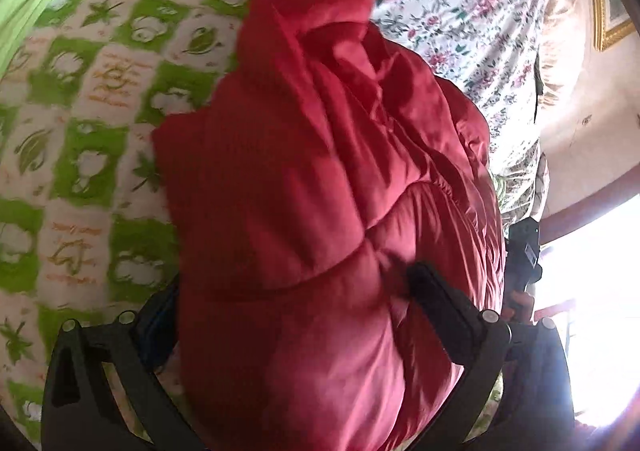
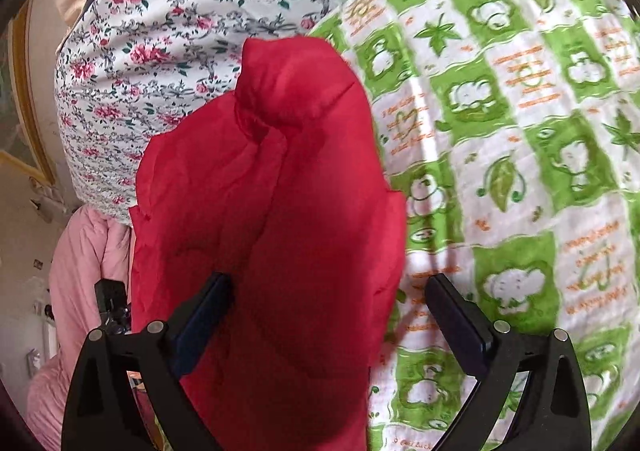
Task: Fold large clothes
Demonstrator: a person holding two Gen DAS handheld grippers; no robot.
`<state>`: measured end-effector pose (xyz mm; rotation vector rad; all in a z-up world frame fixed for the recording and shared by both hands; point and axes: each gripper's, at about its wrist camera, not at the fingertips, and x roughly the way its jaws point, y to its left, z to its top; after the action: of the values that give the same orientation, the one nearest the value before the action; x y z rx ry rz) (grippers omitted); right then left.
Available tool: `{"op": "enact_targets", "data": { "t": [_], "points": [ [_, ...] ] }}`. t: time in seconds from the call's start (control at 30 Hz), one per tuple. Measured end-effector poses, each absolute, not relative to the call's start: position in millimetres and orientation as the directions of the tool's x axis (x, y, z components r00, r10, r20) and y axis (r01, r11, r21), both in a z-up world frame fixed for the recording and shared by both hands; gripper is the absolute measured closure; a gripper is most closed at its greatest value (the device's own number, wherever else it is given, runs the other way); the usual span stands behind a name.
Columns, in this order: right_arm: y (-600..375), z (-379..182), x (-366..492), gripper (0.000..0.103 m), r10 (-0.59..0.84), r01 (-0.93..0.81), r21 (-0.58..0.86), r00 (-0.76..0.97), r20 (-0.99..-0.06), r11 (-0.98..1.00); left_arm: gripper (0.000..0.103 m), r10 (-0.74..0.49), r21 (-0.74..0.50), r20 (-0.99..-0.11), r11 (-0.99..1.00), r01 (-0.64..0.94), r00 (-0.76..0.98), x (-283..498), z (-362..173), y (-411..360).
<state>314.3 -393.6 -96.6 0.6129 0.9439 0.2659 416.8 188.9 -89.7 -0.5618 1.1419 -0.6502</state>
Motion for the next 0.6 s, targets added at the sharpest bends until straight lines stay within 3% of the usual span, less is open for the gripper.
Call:
{"op": "enact_targets", "data": {
  "t": [0.13,0.2,0.33,0.4,0.6],
  "points": [
    [-384.6,-97.6,319.0,0.009,0.481,0.027,0.592,0.556,-0.678,0.805,0.003,-0.722,-0.697,-0.630,0.688,0.200,0.286,417.6,-87.5,181.9],
    [-382.0,-98.6,319.4,0.022,0.508,0.009,0.611,0.546,-0.666,0.792,0.015,-0.724,-0.695,-0.626,0.687,0.212,0.292,416.7,-85.9,181.5],
    [-375.9,-98.3,322.6,0.035,0.519,-0.001,0.618,0.544,-0.659,0.786,0.033,-0.710,-0.666,-0.629,0.702,0.253,0.317,410.5,-76.7,179.4],
    [-372.5,-95.5,321.9,0.049,0.529,-0.008,0.626,0.544,-0.652,0.780,0.043,-0.700,-0.651,-0.632,0.712,0.263,0.332,407.0,-71.4,179.8],
    [-355.2,-79.1,316.4,0.065,0.522,-0.024,0.619,0.562,-0.641,0.785,0.061,-0.689,-0.637,-0.613,0.720,0.275,0.386,391.2,-48.1,184.7]
  ]
}}
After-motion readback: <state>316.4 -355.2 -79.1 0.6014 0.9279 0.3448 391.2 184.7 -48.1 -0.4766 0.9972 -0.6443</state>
